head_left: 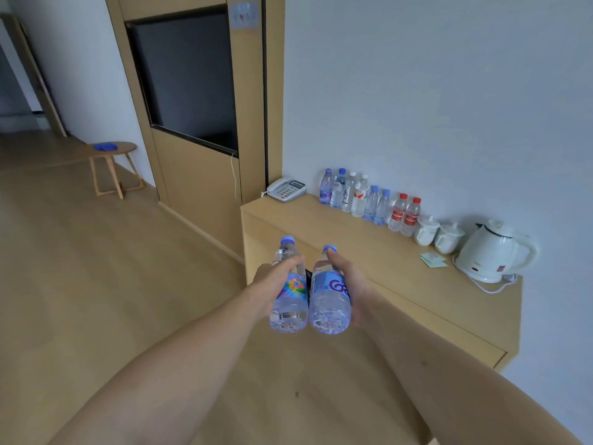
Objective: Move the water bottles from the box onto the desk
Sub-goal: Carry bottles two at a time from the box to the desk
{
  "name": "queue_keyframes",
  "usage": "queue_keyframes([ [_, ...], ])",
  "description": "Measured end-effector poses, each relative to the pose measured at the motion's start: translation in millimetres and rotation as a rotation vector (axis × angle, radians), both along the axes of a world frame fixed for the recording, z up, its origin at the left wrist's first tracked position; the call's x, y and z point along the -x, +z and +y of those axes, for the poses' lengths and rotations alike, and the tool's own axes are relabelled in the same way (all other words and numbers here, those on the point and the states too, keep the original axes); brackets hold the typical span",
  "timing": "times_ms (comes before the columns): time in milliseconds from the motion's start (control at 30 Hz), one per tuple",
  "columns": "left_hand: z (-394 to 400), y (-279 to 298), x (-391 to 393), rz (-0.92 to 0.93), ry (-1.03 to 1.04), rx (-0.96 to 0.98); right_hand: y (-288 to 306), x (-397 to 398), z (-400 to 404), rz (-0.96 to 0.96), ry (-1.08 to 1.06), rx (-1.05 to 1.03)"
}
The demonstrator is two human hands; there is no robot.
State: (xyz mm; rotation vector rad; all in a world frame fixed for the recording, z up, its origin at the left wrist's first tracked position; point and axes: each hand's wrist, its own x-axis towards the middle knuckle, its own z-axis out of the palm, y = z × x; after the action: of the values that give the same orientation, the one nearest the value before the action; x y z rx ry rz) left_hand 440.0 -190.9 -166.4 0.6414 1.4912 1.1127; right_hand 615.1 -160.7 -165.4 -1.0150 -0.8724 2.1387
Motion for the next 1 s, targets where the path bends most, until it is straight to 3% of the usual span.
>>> queue_keyframes([
  [500,204,-15,109,-0.004,-0.011,-0.019,-15,110,218,-0.099,-0.062,0.011],
  [767,367,-28,146,-0.073,0.027,-0.008,-35,153,387,-0.071,-0.051,0.009],
  [1000,497,-18,176,0.133,0.022,-0.013,-28,181,518,-0.001,-0.029,0.028],
])
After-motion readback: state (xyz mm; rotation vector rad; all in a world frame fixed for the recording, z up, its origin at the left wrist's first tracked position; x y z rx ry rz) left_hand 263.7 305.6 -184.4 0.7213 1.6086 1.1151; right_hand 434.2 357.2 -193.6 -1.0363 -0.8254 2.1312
